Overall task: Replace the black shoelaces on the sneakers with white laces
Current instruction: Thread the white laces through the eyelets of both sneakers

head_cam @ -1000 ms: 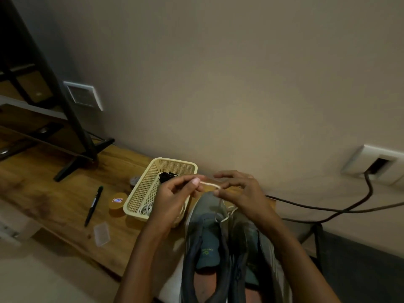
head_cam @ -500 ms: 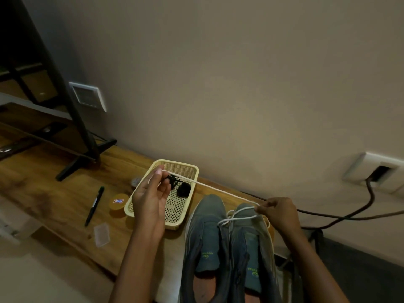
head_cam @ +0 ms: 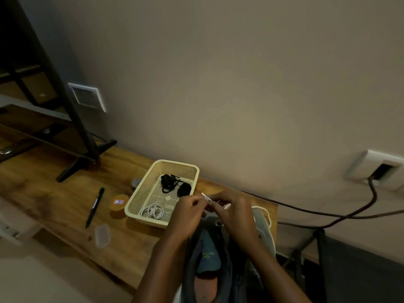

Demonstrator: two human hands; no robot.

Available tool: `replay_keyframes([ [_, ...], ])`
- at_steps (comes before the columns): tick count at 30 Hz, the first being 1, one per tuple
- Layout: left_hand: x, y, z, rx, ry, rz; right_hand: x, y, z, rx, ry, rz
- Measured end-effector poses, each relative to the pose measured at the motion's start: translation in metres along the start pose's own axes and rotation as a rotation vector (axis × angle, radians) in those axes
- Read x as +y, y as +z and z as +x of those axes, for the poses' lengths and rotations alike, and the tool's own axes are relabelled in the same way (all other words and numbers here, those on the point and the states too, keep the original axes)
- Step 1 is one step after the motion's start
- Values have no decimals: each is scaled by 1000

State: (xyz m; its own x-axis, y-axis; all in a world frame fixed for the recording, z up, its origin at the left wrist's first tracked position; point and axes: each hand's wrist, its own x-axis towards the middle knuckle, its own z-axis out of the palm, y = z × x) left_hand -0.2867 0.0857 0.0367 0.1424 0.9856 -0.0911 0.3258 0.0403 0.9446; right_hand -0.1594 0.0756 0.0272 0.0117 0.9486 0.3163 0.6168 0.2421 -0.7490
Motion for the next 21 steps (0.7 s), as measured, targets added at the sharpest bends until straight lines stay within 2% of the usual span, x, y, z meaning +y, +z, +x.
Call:
replay_keyframes([
  [2, -10, -2, 2, 44, -58, 131, 1, 1, 1, 72, 9, -9],
  [4, -17, -1, 1, 68, -134, 323, 4, -3, 6, 93, 126, 9],
  [8, -23, 11, -8, -59, -226, 632, 16, 0, 9, 12, 278, -48],
  [10, -23, 17, -12, -45, -226, 756, 17, 7, 6, -20, 293, -80],
  [15, -26, 25, -14, 53, -202, 751, 17, 18, -1, -125, 200, -262],
  [21, -33, 22, -9, 18, -237, 671, 15, 24, -7, -198, 118, -567],
])
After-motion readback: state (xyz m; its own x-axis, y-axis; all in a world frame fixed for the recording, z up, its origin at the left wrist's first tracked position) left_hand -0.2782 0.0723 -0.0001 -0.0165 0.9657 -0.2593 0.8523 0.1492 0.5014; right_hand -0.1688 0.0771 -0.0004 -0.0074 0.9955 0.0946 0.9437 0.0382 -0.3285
